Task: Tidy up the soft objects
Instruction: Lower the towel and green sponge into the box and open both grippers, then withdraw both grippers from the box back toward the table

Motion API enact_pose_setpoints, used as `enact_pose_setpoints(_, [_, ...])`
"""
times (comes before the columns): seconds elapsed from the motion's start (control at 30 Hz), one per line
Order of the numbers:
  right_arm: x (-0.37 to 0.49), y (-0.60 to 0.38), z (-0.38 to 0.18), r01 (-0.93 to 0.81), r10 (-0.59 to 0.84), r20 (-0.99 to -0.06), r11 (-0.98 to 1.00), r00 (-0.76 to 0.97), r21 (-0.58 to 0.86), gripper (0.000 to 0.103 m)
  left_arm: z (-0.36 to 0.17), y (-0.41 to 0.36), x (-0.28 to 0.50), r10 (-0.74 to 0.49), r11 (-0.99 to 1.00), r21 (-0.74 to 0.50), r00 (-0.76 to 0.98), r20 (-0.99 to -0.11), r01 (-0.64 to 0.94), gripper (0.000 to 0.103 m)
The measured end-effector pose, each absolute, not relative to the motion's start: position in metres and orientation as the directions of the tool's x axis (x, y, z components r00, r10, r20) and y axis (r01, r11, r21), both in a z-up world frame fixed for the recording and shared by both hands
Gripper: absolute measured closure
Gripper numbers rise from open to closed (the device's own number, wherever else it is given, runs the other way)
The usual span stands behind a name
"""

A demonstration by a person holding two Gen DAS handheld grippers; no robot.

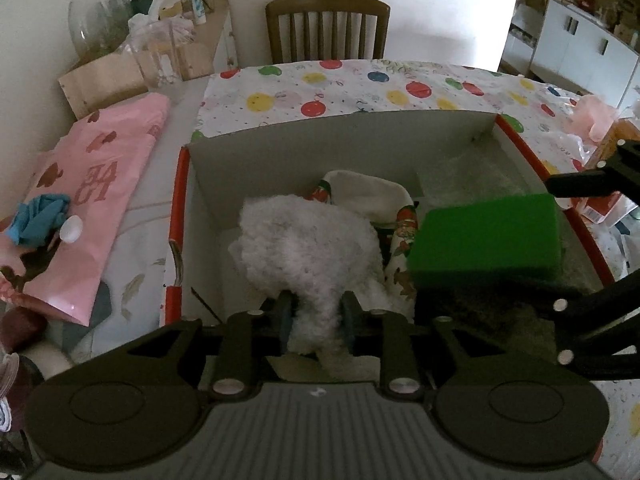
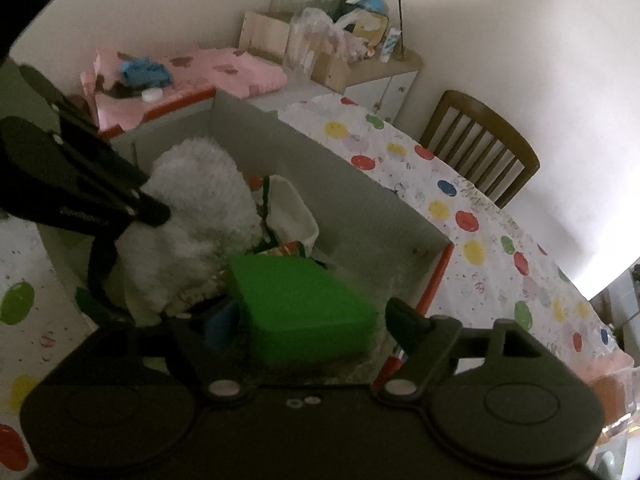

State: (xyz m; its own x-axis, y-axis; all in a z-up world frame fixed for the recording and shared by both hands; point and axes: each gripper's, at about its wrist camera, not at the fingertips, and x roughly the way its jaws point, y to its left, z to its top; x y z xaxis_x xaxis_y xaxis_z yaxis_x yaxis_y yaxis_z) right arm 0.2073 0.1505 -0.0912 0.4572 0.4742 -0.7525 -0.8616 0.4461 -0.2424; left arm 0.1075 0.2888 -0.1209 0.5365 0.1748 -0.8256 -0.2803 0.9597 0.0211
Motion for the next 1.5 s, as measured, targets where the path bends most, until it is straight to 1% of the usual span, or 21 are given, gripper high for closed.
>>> enact_pose_setpoints(0.13, [0.206,0.141,-0.08,-0.863,0.501,-0.737,0.454,0.453,-0.222,0.019,-0.117,0.286,0.103,0.174,0.959,0.015,0.543,-0.821,-0.285,0.07])
enact_pose_setpoints(0.2, [0.208,0.136,-0.074,-0.863,0.513,-0.734,0.466,0.445,-0.198,0.018,-0.113,0.285,0.1,0.173,0.958,0.008,0.551,-0.817,-0.288,0.052])
enact_pose_setpoints(0.23, [0.209,0.132,-0.071,-0.862,0.522,-0.731,0.473,0.44,-0.181,0.017,-0.111,0.284,0.098,0.17,0.957,0.003,0.558,-0.812,-0.288,0.038])
enact_pose_setpoints(0.27, [0.21,0.129,-0.068,-0.861,0.528,-0.728,0.479,0.437,-0.17,0.017,-0.108,0.284,0.096,0.171,0.957,-0.002,0.568,-0.805,-0.29,0.035])
enact_pose_setpoints(0.5, [0.211,0.105,-0.045,-0.852,0.579,-0.694,0.516,0.428,-0.094,0.01,-0.089,0.274,0.084,0.168,0.954,-0.029,0.614,-0.771,-0.298,0.034])
enact_pose_setpoints(0.53, [0.21,0.102,-0.041,-0.851,0.588,-0.689,0.519,0.425,-0.081,0.007,-0.087,0.272,0.083,0.165,0.955,-0.034,0.621,-0.766,-0.296,0.033])
enact_pose_setpoints(0.67, [0.206,0.088,-0.027,-0.853,0.626,-0.659,0.521,0.416,-0.044,0.003,-0.073,0.262,0.076,0.168,0.958,-0.033,0.653,-0.738,-0.284,0.028])
enact_pose_setpoints(0.8, [0.2,0.074,-0.015,-0.854,0.654,-0.631,0.52,0.418,-0.025,0.002,-0.058,0.251,0.072,0.151,0.962,-0.053,0.685,-0.713,-0.268,0.027])
enact_pose_setpoints(0.87, [0.199,0.066,-0.009,-0.851,0.666,-0.618,0.524,0.418,-0.011,0.001,-0.051,0.243,0.071,0.137,0.965,-0.065,0.699,-0.701,-0.255,0.019])
enact_pose_setpoints(1.07, [0.198,0.037,0.006,-0.839,0.683,-0.586,0.543,0.436,0.009,0.0,-0.039,0.218,0.07,0.1,0.971,-0.093,0.73,-0.676,-0.219,0.019])
enact_pose_setpoints(1.2, [0.201,0.016,0.01,-0.827,0.681,-0.582,0.562,0.444,0.026,0.0,-0.032,0.198,0.073,0.061,0.976,-0.117,0.748,-0.661,-0.182,0.018])
enact_pose_setpoints(1.27, [0.203,0.003,0.011,-0.82,0.679,-0.581,0.572,0.449,0.034,0.0,-0.03,0.186,0.076,0.04,0.978,-0.128,0.755,-0.654,-0.163,0.013])
enact_pose_setpoints(1.4, [0.207,-0.02,0.01,-0.805,0.668,-0.585,0.592,0.46,0.042,0.0,-0.026,0.16,0.082,-0.007,0.983,-0.146,0.775,-0.632,-0.11,0.011])
enact_pose_setpoints(1.5, [0.21,-0.037,0.009,-0.793,0.657,-0.589,0.607,0.469,0.045,0.0,-0.025,0.14,0.086,-0.027,0.985,-0.151,0.783,-0.621,-0.086,0.006])
